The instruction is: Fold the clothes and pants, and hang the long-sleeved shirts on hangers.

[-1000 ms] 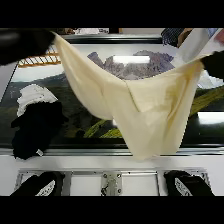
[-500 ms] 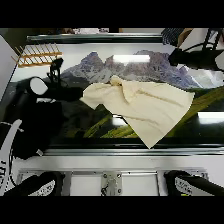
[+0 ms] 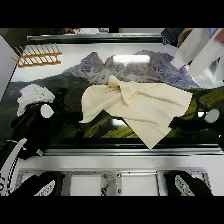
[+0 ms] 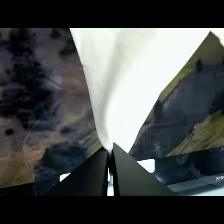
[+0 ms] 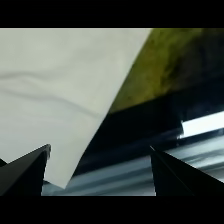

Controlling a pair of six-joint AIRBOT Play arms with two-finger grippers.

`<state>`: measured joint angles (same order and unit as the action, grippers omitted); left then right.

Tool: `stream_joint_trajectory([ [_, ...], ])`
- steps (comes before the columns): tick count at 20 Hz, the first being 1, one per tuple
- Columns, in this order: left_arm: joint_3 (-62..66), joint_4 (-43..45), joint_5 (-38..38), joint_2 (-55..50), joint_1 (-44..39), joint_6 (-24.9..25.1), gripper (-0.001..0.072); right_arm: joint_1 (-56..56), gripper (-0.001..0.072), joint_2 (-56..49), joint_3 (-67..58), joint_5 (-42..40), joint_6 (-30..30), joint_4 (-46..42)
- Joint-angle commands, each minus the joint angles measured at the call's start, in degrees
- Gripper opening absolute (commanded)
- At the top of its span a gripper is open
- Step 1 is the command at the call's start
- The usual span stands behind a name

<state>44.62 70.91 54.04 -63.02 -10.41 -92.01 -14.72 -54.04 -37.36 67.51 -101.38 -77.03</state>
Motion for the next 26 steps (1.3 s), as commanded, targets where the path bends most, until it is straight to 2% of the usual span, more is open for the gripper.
stream_joint_trajectory([
  [1,-1.90,-0.02,-0.66,1.40,0.04,0.07,0.0015,0.31,0.0676,4.00,14.53,-5.99,-4.07,8.04],
  [4,-1.90,-0.02,-0.66,1.38,0.04,0.07,0.0015,6.73,0.0676,2.40,16.50,-12.90,-4.15,11.17],
  [8,-1.90,-0.02,-0.59,1.38,0.04,0.07,0.0015,16.50,0.0675,-2.51,16.46,-20.83,-7.58,12.48],
  [10,-1.90,0.00,-0.59,1.38,0.04,0.07,0.0015,20.35,0.0670,-4.31,16.44,-23.89,-7.48,16.31],
  [11,-1.90,0.00,-0.61,1.38,0.04,0.07,0.0015,22.29,0.0575,-4.83,16.44,-25.24,-7.48,17.18],
  [13,-1.75,0.07,-0.61,1.42,0.09,0.07,0.0015,24.35,0.0278,-4.76,15.96,-26.12,-6.47,17.29],
  [14,-0.81,0.11,-0.04,1.42,0.33,0.07,0.0015,24.33,0.0067,-4.28,14.71,-25.38,-4.33,17.09],
  [15,1.20,0.11,0.66,1.77,1.03,0.07,0.0015,23.85,0.0009,-3.10,12.59,-23.80,-1.68,16.09],
  [19,18.82,-0.83,1.46,10.91,5.90,-0.20,0.0015,17.68,0.0008,5.90,-8.87,-7.91,4.00,2.71],
  [21,30.99,-3.67,1.07,16.09,6.78,-0.44,0.0015,14.56,0.0008,10.05,-24.35,-0.39,7.13,0.70],
  [23,42.40,-5.07,-0.83,20.17,5.77,-0.39,0.0015,13.22,0.0008,12.96,-39.60,3.69,7.32,0.68],
  [26,54.36,-4.90,-6.34,24.63,1.27,-0.37,0.0015,13.27,0.0008,15.63,-55.60,4.13,6.69,0.70],
])
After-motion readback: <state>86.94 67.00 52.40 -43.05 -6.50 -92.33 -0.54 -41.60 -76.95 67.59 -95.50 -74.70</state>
